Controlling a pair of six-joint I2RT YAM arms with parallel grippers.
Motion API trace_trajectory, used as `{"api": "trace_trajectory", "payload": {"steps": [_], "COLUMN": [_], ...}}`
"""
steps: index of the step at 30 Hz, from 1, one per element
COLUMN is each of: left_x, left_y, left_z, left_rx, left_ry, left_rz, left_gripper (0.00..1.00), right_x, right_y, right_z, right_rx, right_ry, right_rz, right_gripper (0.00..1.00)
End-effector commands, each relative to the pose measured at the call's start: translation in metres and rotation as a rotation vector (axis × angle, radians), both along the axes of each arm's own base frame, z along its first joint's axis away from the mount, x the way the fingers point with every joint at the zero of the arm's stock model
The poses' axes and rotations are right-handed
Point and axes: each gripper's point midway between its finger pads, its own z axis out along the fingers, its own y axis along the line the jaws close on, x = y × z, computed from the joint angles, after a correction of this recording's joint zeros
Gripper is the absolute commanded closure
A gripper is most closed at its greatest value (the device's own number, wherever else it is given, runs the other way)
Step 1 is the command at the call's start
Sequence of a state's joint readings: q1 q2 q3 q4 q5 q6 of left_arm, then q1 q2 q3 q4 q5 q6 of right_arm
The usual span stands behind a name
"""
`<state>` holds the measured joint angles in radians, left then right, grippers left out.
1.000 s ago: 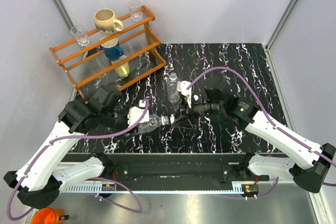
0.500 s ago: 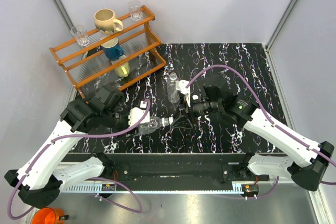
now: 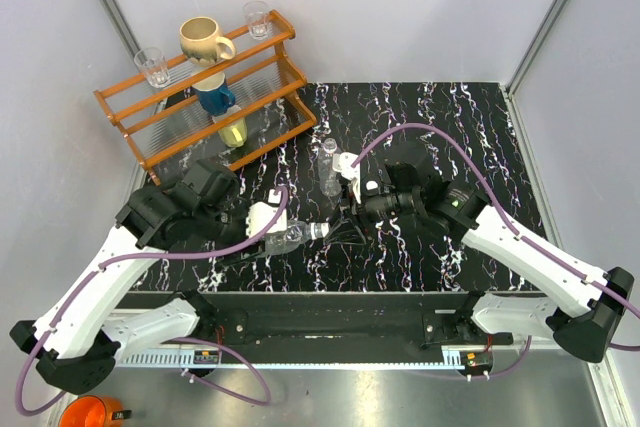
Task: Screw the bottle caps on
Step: Screw the bottle cap onto the plastic bottle.
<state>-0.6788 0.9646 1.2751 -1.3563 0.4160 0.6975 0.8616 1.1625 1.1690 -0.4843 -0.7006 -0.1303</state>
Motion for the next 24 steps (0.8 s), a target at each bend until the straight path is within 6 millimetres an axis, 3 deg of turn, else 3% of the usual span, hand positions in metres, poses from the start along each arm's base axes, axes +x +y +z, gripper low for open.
{"api": "trace_trajectory", "payload": {"steps": [1, 13, 24], "left_x": [0.0, 0.001, 0.004], "left_y": [-0.013, -0.017, -0.02], "left_z": [0.017, 0.018, 0.021], "left_rx": [-0.075, -0.08, -0.098], "left_ry": [-0.015, -0.002, -0.011], "left_rz": [-0.028, -0.029, -0.022], "left_gripper": [0.66, 0.66, 0.67], "right_x": [0.005, 0.003, 0.003], "right_y": [0.002, 0.007, 0.013], "right_z": [0.023, 0.031, 0.026], "right_rx": [0.049, 0.082, 0.08], "right_ry": [-0.041, -0.037, 0.011], "right_rz": [-0.005, 0.012, 0.018], "right_gripper": [0.92, 0.93, 0.93]}}
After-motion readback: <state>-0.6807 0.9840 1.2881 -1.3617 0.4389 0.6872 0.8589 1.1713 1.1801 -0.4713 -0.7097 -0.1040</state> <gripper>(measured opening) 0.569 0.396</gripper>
